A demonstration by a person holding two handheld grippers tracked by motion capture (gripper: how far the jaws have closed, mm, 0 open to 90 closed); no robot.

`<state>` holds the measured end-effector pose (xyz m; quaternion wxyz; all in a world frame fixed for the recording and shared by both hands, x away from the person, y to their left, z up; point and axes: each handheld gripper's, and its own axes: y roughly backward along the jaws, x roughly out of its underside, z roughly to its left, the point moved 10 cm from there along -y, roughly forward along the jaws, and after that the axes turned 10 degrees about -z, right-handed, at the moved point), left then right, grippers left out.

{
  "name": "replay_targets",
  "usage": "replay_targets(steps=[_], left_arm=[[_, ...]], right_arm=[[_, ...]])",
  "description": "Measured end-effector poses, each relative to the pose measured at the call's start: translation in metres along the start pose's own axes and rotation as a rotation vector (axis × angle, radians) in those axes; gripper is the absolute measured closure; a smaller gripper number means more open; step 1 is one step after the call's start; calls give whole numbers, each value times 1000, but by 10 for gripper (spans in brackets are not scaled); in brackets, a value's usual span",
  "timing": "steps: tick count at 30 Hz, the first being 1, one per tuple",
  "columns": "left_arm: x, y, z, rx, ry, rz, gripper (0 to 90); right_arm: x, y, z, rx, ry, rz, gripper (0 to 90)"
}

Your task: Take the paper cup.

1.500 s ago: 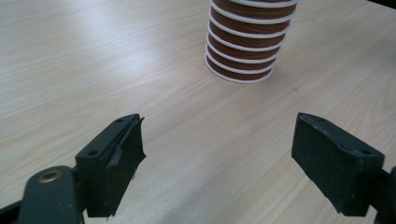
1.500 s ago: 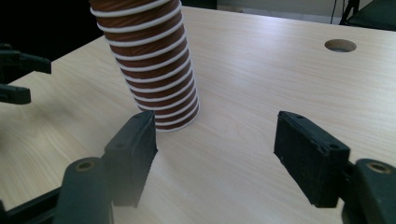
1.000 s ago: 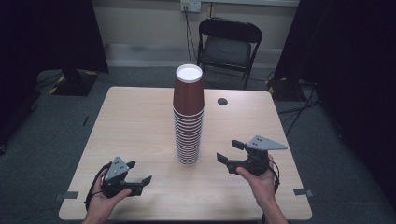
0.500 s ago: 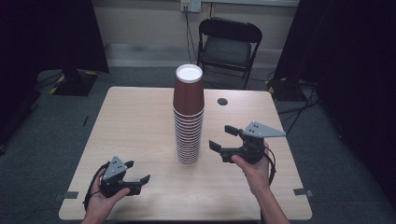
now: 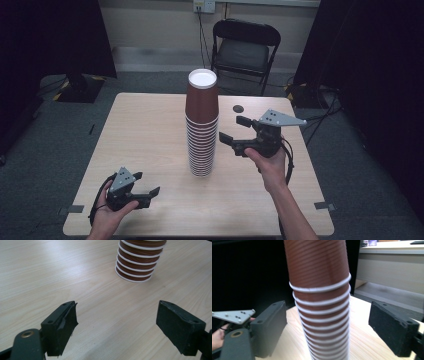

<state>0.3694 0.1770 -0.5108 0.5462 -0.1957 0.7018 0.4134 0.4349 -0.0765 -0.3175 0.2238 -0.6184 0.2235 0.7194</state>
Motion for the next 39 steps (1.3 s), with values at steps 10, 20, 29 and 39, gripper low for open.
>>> replay_targets(steps=[10,20,29,39], left_arm=[[0,0,1,0,1,1,168],[1,0,2,-4,5,7,169],[2,0,2,-3,1,11,175],[1,1,1,2,-1,0,179]], right_arm=[[-22,-20,4,-38,8,-5,137],[-41,-34,8,-54,27,-19,137],[-48,-49,7,-59,43,-9,137],[-50,-71,12,-58,47,2,118]])
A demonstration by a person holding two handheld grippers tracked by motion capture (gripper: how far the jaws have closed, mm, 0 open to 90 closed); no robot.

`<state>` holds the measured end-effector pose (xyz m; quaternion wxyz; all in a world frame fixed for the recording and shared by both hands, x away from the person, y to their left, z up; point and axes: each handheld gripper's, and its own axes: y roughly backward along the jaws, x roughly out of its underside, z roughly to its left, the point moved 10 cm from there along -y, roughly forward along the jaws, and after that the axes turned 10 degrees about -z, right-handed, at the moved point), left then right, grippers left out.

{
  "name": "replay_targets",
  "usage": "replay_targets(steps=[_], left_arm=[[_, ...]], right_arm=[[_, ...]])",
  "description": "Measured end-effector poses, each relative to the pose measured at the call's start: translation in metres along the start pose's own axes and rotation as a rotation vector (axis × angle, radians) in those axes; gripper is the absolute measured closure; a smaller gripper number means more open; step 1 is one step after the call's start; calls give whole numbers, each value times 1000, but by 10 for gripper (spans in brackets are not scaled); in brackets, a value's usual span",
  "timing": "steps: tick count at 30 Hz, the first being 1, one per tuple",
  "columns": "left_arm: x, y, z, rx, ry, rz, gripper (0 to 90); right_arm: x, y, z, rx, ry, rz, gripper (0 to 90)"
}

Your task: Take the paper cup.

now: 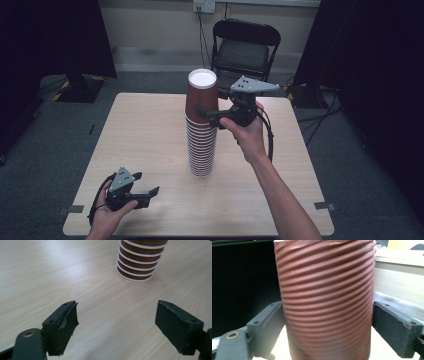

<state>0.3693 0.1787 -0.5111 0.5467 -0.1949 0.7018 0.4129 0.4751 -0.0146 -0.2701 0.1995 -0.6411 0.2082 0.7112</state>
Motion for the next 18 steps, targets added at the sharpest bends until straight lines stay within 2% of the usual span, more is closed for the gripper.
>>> replay_targets(steps=[10,12,18], left_arm=[[1,0,1,-6,-5,6,179],[0,0,1,-4,-2,4,179],[1,0,1,-3,3,3,179]], right_arm=[[9,-20,-1,1,16,44,94],[11,-23,-1,14,25,56,92],[14,-26,-1,11,27,65,91]])
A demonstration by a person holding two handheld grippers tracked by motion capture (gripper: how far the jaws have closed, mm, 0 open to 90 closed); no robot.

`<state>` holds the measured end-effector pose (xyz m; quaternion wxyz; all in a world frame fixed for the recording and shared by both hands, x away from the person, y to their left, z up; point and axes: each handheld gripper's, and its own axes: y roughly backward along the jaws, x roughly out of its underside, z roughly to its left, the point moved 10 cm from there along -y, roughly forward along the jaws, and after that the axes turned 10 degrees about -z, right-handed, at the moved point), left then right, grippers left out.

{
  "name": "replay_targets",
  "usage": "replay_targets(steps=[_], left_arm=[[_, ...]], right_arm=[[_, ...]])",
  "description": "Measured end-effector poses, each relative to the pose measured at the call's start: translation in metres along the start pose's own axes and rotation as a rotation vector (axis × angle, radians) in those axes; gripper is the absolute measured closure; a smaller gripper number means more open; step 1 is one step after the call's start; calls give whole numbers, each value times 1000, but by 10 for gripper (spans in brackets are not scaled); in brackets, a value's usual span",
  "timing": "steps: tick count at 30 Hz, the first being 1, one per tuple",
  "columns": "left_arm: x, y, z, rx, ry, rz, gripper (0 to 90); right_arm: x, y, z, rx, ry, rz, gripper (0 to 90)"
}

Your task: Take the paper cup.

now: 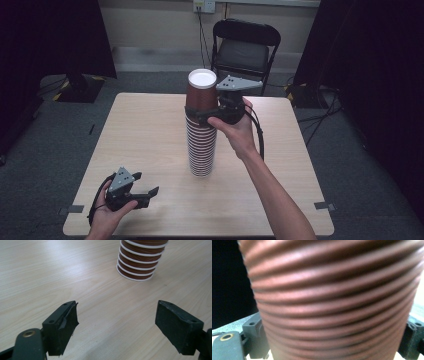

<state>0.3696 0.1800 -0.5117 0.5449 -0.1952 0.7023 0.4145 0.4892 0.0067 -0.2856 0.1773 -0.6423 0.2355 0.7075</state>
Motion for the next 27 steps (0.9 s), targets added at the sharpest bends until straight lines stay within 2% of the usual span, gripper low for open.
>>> replay_targets(steps=[22,27], left_arm=[[0,0,1,-1,-1,2,180],[2,-1,-3,12,-12,15,180]], right_arm=[[1,0,0,6,17,-10,102],[-6,1,0,4,11,-47,108]])
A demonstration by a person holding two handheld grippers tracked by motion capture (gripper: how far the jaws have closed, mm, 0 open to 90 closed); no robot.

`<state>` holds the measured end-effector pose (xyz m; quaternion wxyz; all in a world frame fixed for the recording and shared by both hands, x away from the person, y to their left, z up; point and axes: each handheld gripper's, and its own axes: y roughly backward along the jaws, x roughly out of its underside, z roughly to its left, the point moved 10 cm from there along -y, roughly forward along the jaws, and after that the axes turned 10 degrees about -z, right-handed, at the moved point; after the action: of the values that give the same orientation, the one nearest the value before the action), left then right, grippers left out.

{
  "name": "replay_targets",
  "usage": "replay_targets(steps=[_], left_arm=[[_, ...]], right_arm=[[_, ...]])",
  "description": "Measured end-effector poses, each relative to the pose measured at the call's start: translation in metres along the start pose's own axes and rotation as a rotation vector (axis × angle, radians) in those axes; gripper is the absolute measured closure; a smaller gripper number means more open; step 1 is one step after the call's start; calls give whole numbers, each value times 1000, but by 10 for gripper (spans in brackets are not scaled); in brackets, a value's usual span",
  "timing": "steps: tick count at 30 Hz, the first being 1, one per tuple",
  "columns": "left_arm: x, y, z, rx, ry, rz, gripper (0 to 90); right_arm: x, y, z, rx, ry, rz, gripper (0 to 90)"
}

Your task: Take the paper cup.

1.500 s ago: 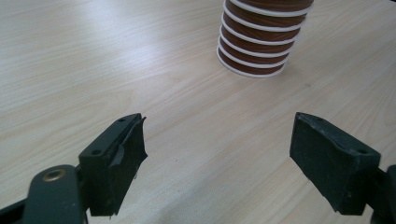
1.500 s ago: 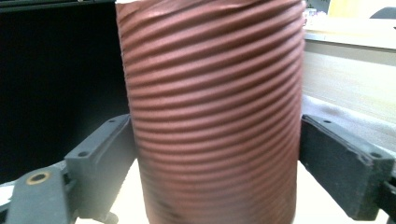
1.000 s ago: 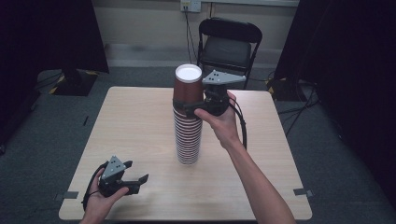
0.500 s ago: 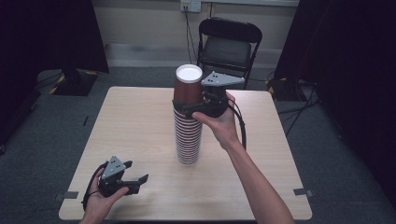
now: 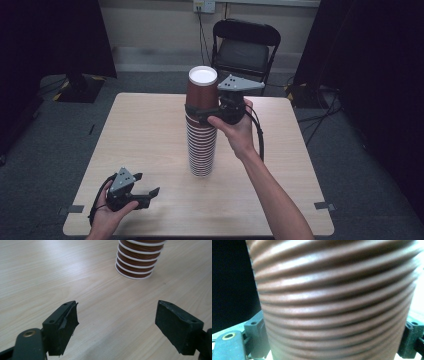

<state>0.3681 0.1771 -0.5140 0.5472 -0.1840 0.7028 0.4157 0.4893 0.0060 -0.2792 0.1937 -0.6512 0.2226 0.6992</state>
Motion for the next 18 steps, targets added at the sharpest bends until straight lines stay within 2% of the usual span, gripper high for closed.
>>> replay_targets(steps=[9,18], left_arm=[[0,0,0,-2,5,0,181],[0,-1,-2,4,-21,2,179]], right_arm=[[-10,3,0,-4,-1,-21,115],[-24,5,1,-7,-1,-52,117]])
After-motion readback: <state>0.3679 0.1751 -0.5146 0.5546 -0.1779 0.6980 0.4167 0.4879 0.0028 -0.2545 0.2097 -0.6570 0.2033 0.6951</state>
